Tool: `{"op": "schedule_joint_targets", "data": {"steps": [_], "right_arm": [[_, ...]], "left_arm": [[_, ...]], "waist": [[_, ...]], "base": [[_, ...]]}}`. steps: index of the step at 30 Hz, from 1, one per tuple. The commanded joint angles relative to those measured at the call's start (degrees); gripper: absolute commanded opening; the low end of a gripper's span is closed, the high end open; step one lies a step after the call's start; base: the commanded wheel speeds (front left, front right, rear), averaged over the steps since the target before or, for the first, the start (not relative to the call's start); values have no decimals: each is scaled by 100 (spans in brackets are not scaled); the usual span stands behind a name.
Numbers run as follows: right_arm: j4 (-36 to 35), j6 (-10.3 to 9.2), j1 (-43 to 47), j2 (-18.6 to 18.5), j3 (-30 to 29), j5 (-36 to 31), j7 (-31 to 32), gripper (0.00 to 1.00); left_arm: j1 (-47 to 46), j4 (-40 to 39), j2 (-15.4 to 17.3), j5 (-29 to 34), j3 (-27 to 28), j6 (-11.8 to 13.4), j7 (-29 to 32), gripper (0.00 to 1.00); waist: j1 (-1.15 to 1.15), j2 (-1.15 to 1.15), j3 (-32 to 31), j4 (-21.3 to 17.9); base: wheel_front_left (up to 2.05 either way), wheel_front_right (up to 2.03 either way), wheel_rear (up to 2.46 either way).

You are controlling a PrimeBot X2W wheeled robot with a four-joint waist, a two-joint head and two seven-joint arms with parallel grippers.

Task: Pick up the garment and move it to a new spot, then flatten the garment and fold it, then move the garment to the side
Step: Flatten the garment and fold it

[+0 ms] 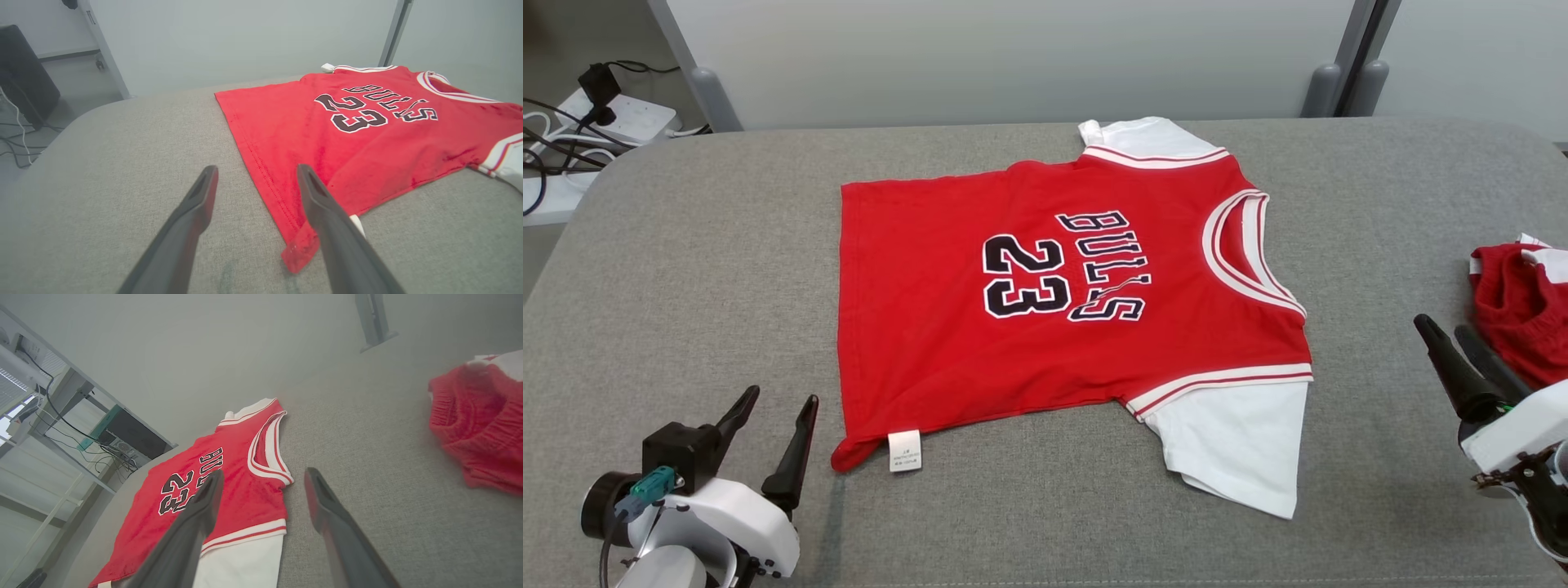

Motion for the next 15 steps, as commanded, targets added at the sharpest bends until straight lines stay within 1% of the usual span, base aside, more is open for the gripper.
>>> {"op": "schedule_joint_targets", "data": {"steps": [1, 5, 8, 12, 15], "right_arm": [[54, 26, -94, -73, -52, -294, -207, 100], [360, 26, -160, 263, -360, -1164, -364, 100], [394, 26, -98, 609, -1086, -2065, -372, 100], [206, 26, 264, 1119, -2021, -3288, -373, 100], [41, 26, 586, 1463, -2509, -4061, -374, 100]], "left_arm": [[-45, -207, 107, 129, 346, 69, -34, 100], [142, -401, -88, 333, 754, 68, -34, 100], [275, -554, -232, 510, 1018, 71, -34, 100], [419, -786, -442, 742, 1361, 147, -34, 100], [543, -927, -606, 872, 1589, 183, -34, 100]], "waist": [[0, 0, -17, -1], [0, 0, -71, -5], [0, 0, -112, -19], [0, 0, -198, -9], [0, 0, -275, 3]], "base": [[0, 0, 0], [0, 0, 0], [0, 0, 0], [0, 0, 0], [0, 0, 0]]}}
